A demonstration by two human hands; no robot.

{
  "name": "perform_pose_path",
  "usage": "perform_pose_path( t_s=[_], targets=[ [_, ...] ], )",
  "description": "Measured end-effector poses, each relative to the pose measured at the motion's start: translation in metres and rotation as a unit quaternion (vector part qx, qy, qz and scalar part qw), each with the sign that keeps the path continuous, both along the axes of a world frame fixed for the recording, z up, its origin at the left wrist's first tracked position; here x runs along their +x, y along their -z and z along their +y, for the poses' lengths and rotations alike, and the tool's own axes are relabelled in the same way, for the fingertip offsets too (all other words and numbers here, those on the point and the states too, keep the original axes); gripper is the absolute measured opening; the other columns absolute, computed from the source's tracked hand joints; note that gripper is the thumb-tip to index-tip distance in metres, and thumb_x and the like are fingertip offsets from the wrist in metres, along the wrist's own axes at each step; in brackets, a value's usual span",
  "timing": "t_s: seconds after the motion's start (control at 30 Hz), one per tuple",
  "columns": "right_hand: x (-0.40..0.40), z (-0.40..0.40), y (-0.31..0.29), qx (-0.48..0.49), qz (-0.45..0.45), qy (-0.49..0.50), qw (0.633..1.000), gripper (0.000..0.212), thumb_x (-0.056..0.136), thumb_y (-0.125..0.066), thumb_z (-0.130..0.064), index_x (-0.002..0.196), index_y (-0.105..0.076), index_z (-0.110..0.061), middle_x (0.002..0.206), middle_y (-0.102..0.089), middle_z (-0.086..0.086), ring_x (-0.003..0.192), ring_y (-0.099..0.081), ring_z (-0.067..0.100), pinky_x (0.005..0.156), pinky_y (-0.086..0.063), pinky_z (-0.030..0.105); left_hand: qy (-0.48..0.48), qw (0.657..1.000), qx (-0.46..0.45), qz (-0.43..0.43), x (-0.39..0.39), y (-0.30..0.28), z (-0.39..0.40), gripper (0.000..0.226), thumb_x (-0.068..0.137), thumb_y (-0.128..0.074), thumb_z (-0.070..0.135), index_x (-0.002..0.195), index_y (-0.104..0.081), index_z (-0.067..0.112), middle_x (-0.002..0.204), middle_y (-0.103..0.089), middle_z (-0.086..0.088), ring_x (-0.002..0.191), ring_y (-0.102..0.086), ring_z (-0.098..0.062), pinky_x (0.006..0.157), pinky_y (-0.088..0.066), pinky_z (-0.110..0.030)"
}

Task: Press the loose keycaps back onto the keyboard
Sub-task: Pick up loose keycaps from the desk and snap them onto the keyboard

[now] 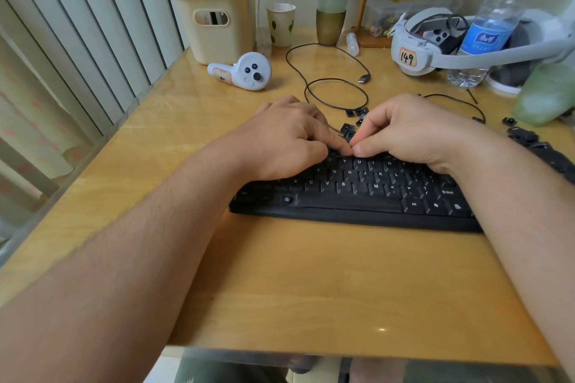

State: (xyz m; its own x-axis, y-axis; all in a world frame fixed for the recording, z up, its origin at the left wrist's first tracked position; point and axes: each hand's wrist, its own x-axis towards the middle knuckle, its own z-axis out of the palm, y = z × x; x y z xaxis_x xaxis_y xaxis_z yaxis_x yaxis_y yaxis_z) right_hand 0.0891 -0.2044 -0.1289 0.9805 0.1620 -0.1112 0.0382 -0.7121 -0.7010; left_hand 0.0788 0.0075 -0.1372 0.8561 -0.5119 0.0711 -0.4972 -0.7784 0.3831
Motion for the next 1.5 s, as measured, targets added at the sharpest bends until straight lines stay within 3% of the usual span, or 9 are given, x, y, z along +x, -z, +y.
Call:
perform_pose_path(
  t_s=[0.27,0.5,0.63,0.73,0.9,1.07,1.27,1.4,1.5],
  targets=[
    [-0.001,0.002,-0.002,-0.010,0.007,0.014,1.000,0.013,0.078,-0.087,-0.016,0.072,-0.081,-0.026,0.088,-0.077,-0.004,0.096,-0.066,0.014,0.083,-0.047,0.032,-0.006,1.000,0.001,0.001,0.000,0.000,-0.001,0.050,0.079,-0.040,0.041,0.112,-0.067,0.067,0.113,-0.057,0.024,0.120,-0.042,-0.013,0.114,-0.028,-0.047],
    [0.002,0.009,-0.005,-0.048,0.009,0.007,0.999,0.018,0.077,-0.084,-0.016,0.065,-0.079,-0.029,0.072,-0.075,0.000,0.078,-0.067,0.018,0.072,-0.050,0.031,-0.008,1.000,0.007,-0.007,0.002,0.001,-0.001,0.048,0.080,-0.039,0.041,0.110,-0.067,0.068,0.111,-0.056,0.022,0.117,-0.042,-0.012,0.113,-0.029,-0.048],
    [0.005,0.009,-0.005,-0.031,0.031,0.010,0.999,0.011,0.076,-0.081,-0.014,0.068,-0.079,-0.021,0.082,-0.076,0.013,0.075,-0.064,0.021,0.091,-0.053,0.041,-0.011,1.000,0.006,0.000,0.001,0.000,-0.001,0.051,0.080,-0.038,0.041,0.115,-0.066,0.066,0.110,-0.055,0.023,0.116,-0.041,-0.011,0.114,-0.028,-0.046],
    [0.006,0.002,-0.006,-0.012,0.052,0.014,0.998,0.011,0.080,-0.079,-0.012,0.072,-0.080,-0.019,0.072,-0.071,0.011,0.076,-0.063,0.021,0.099,-0.045,0.041,-0.009,1.000,0.005,0.001,0.001,0.001,-0.001,0.052,0.080,-0.039,0.041,0.117,-0.066,0.065,0.110,-0.055,0.022,0.116,-0.041,-0.011,0.114,-0.028,-0.046],
    [0.006,0.004,-0.001,-0.018,0.022,0.022,0.999,0.013,0.078,-0.084,-0.015,0.070,-0.079,-0.024,0.076,-0.074,0.004,0.078,-0.064,0.019,0.079,-0.052,0.037,-0.009,1.000,0.010,0.005,0.002,0.001,-0.003,0.054,0.079,-0.038,0.041,0.121,-0.065,0.062,0.111,-0.054,0.022,0.117,-0.041,-0.011,0.113,-0.028,-0.047],
    [0.009,0.005,0.002,-0.036,0.016,0.021,0.999,0.015,0.077,-0.086,-0.020,0.072,-0.078,-0.031,0.087,-0.076,-0.002,0.093,-0.067,0.021,0.091,-0.054,0.042,-0.013,1.000,0.021,0.013,0.002,-0.001,-0.004,0.055,0.079,-0.037,0.042,0.121,-0.066,0.061,0.109,-0.052,0.021,0.116,-0.041,-0.011,0.113,-0.028,-0.048],
    [0.011,0.004,0.002,-0.066,0.018,0.009,0.998,0.016,0.080,-0.085,-0.018,0.070,-0.076,-0.028,0.083,-0.073,0.001,0.087,-0.065,0.021,0.075,-0.048,0.034,-0.014,0.999,0.037,0.022,0.001,-0.004,-0.007,0.057,0.078,-0.036,0.044,0.125,-0.065,0.060,0.111,-0.053,0.019,0.117,-0.039,-0.012,0.111,-0.029,-0.047],
    [0.009,-0.001,0.006,-0.054,0.006,0.000,0.999,0.014,0.083,-0.083,-0.019,0.072,-0.075,-0.024,0.079,-0.072,-0.004,0.085,-0.063,0.017,0.074,-0.045,0.034,-0.005,0.999,0.042,0.026,0.002,-0.001,-0.006,0.059,0.079,-0.037,0.042,0.129,-0.062,0.060,0.113,-0.053,0.019,0.119,-0.037,-0.013,0.108,-0.027,-0.045],
    [0.006,-0.007,0.007,-0.027,-0.005,-0.019,0.999,0.011,0.088,-0.081,-0.021,0.078,-0.076,-0.024,0.061,-0.063,-0.013,0.066,-0.056,0.010,0.070,-0.044,0.033,0.000,0.999,0.045,-0.001,0.003,0.000,-0.005,0.061,0.080,-0.036,0.040,0.132,-0.061,0.057,0.119,-0.058,0.021,0.122,-0.038,-0.012,0.106,-0.028,-0.043]
  ],
)
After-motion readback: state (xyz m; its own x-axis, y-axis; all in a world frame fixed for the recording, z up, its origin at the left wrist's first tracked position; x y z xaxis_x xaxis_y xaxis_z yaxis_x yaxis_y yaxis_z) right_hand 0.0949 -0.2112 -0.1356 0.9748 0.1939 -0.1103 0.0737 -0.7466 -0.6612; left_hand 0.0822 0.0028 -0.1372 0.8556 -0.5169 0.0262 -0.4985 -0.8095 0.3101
